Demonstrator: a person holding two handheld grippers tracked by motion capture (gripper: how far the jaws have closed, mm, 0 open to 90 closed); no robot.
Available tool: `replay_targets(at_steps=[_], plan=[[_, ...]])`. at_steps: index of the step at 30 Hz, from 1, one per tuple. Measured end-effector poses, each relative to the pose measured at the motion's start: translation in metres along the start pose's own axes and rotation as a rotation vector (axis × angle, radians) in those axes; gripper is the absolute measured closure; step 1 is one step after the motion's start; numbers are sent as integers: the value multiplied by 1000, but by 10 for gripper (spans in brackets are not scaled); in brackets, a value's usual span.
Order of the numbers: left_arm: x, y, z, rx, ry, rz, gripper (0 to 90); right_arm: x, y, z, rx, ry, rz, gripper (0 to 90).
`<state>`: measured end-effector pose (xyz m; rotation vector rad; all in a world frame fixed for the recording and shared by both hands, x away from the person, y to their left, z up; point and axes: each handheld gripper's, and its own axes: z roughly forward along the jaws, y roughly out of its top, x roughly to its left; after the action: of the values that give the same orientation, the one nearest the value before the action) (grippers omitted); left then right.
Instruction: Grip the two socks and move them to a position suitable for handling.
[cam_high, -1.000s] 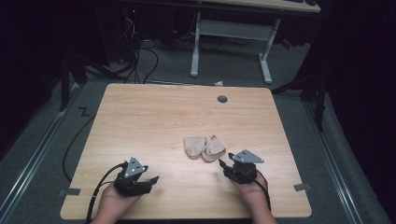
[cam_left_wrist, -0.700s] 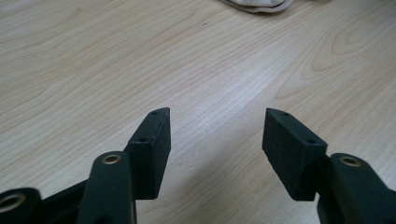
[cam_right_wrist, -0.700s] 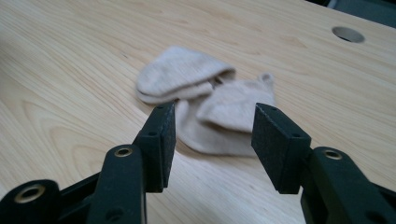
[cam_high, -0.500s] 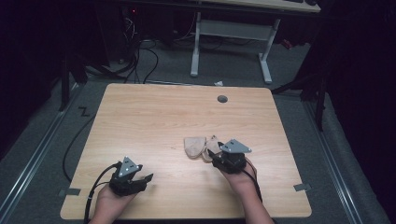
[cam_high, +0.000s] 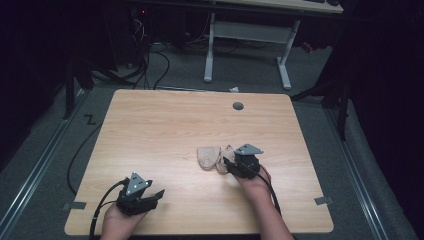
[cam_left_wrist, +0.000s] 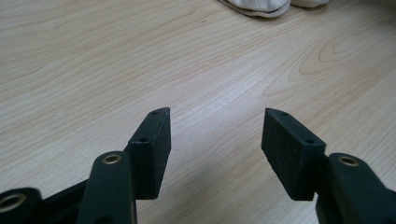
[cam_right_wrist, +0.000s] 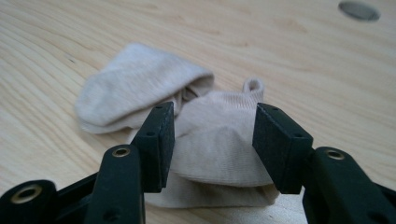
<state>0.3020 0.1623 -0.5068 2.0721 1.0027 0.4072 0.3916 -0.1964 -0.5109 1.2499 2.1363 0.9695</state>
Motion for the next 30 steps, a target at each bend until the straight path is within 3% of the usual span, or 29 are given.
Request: replay_targets(at_steps=[2, 3, 4, 6, 9, 14, 20, 23, 27, 29, 30], plan=[[1, -1, 0, -2, -6, -2, 430, -3, 0, 4, 8, 4, 11, 549], [3, -1, 1, -3, -9, -7, 430, -4, -2, 7, 29, 10, 0, 655], [3, -1, 1, -3, -9, -7, 430, -4, -2, 7, 29, 10, 0, 655], [5, -2, 2, -1, -12, -15, 430, -4, -4, 12, 69, 13, -14, 788], [6, -3, 3, 8, -14, -19, 430, -6, -6, 14, 98, 12, -13, 854], [6, -2, 1, -3, -12, -16, 430, -9, -11, 8, 104, 15, -17, 859], [7, -1, -1, -2, -2, -1, 430, -13, -27, -15, 123, 7, -16, 856], [7, 2, 0, -8, -11, 5, 429, -8, -40, -34, 134, 21, -10, 845], [3, 6, 5, -9, -10, 26, 432, 2, -49, -46, 132, 17, -28, 831], [1, 8, 8, -4, -15, 37, 432, 4, -49, -47, 130, 9, -33, 780], [0, 9, 10, 0, -16, 44, 432, 6, -46, -52, 103, 11, -39, 743]])
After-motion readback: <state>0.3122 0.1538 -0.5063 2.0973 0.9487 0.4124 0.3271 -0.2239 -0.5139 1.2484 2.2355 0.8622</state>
